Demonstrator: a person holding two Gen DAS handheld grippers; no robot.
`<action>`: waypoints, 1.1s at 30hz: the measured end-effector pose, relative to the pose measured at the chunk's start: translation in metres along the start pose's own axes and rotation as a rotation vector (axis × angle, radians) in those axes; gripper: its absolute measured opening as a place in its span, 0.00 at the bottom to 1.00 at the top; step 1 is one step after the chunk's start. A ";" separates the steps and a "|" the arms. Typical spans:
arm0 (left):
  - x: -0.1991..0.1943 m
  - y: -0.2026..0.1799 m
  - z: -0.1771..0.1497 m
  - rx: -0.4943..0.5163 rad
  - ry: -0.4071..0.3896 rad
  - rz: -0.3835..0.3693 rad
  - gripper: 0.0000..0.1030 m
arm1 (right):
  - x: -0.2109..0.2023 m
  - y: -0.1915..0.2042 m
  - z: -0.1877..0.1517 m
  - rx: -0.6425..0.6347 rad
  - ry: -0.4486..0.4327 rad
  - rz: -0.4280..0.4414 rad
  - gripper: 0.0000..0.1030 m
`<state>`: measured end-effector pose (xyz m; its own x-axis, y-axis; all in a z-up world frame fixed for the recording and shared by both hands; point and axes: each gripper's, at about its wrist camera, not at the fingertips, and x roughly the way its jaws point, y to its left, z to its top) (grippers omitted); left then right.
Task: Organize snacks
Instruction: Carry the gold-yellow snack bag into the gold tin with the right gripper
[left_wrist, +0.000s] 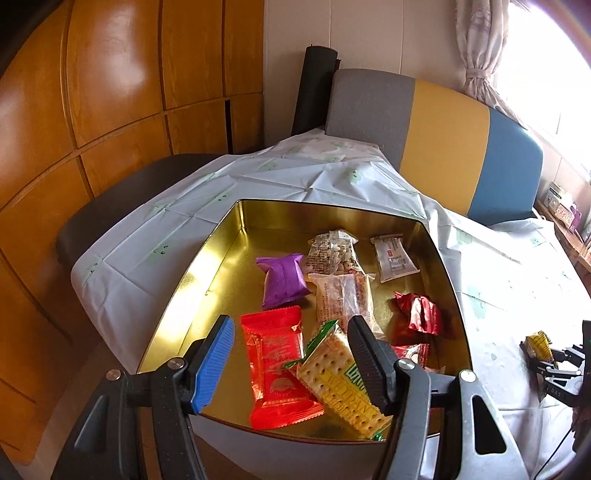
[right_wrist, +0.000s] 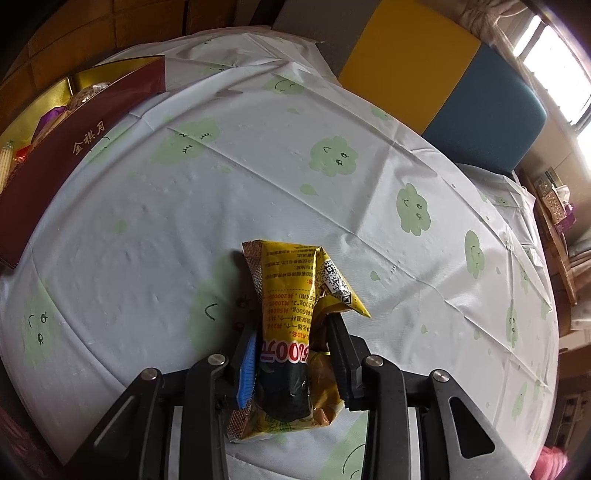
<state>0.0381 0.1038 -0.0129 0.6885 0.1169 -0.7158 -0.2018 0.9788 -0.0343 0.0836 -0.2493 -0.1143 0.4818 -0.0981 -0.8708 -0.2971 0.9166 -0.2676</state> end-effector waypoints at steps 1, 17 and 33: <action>0.000 0.001 -0.002 0.001 0.002 -0.002 0.63 | 0.000 0.001 -0.001 -0.008 -0.003 -0.002 0.35; 0.001 0.023 -0.011 -0.038 0.001 -0.013 0.63 | -0.023 0.004 0.035 0.180 0.006 0.176 0.29; 0.007 0.037 -0.013 -0.077 0.012 -0.009 0.63 | -0.083 0.114 0.140 0.147 -0.155 0.435 0.29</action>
<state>0.0263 0.1389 -0.0281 0.6825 0.1057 -0.7232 -0.2489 0.9640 -0.0940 0.1253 -0.0820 -0.0143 0.4593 0.3552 -0.8142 -0.3842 0.9058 0.1785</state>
